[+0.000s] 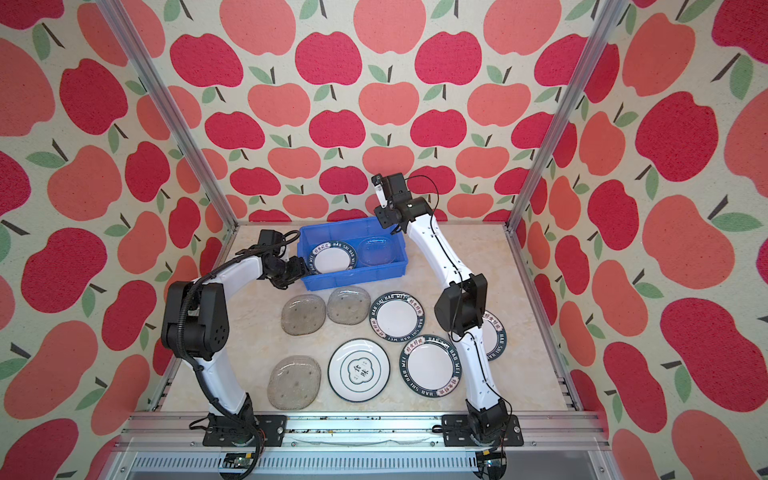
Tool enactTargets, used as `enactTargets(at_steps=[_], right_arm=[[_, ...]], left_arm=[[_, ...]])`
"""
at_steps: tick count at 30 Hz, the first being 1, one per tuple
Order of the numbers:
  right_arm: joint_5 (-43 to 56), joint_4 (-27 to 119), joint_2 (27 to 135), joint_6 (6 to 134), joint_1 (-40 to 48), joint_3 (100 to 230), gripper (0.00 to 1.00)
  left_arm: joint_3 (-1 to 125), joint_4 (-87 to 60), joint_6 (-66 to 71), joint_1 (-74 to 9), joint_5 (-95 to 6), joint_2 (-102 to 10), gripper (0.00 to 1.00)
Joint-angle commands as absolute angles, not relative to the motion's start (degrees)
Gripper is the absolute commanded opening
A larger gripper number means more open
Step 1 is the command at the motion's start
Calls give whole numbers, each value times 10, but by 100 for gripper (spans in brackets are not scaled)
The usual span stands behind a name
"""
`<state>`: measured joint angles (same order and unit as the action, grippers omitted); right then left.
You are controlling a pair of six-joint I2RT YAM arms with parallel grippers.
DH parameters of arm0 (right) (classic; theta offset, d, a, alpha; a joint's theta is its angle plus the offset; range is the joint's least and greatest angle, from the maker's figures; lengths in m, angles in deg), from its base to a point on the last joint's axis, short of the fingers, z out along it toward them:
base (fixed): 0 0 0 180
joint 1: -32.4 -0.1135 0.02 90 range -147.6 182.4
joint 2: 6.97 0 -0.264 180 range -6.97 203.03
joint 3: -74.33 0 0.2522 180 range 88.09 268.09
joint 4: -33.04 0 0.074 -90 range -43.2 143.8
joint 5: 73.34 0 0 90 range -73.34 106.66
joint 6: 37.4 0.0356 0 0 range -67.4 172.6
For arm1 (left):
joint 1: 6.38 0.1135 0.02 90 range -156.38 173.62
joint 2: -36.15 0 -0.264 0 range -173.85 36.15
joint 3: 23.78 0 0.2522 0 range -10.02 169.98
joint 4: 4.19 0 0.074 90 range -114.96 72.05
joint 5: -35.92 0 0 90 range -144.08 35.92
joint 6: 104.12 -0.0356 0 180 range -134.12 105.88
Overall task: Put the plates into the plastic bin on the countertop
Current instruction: 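Lower the clear glass plate into the bin and open the right gripper, then raise the right gripper while the left gripper moves to a glass plate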
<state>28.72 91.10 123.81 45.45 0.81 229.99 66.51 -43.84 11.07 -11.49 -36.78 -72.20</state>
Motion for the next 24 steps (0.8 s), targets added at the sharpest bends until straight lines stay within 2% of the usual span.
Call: enactTargets(at_steps=[1,10,17,21,24], right_arm=[[267,924,1234,479,5,2258,46],[268,902,1205,488,3,2195,45],[275,899,1195,488,4,2190,45],[266,889,1160,501,5,2151,45],[254,854,1115,513,5,2088,45]], left_arm=[[652,-436,126,-115,-382,-709,69],[587,-436,131,-116,-408,-644,68],[590,-426,136,-91,-438,-599,91],[601,-491,126,-67,-451,-551,93],[551,-507,144,-43,-407,-481,89]])
